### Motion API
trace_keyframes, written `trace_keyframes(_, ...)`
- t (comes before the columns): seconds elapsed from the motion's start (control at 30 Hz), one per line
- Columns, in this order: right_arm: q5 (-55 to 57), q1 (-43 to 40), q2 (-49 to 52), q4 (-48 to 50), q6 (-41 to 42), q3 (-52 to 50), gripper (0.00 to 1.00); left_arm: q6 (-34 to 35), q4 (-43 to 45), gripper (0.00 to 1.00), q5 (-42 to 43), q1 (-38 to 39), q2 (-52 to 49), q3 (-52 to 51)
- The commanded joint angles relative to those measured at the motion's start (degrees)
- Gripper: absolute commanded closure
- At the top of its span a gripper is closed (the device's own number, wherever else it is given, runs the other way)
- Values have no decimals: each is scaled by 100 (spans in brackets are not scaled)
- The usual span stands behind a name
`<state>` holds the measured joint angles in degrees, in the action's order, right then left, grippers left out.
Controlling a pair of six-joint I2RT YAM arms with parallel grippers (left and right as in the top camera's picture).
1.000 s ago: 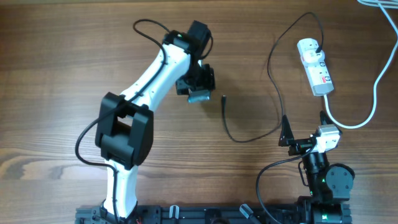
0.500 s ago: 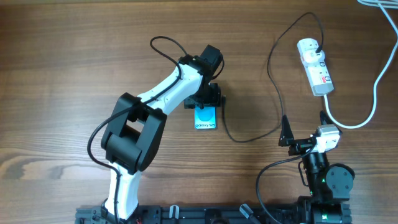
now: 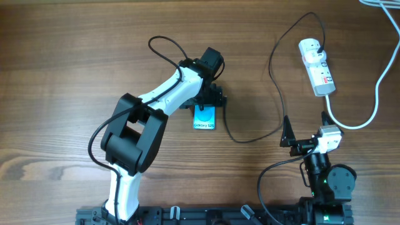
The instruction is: Plug charger to phone and switch on socket
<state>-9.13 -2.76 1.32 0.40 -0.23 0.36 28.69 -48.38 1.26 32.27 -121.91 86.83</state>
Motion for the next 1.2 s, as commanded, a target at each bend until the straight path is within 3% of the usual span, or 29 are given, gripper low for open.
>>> trace_keyframes(0.0, 48, 33, -13, 17, 61, -7, 0, 70, -44, 9, -72, 144, 24, -149)
trace_keyframes(0.2, 48, 33, -15, 15, 61, -7, 0, 79, -44, 8, -695, 514, 17, -151)
trace_keyframes(0.67, 46, 33, -15, 17, 59, -7, 0, 337, -46, 9, -713, 415, 13, -151)
trace_keyframes(1.17, 46, 33, -15, 17, 59, -7, 0, 350, 280, 22, -691, 393, 7, -702)
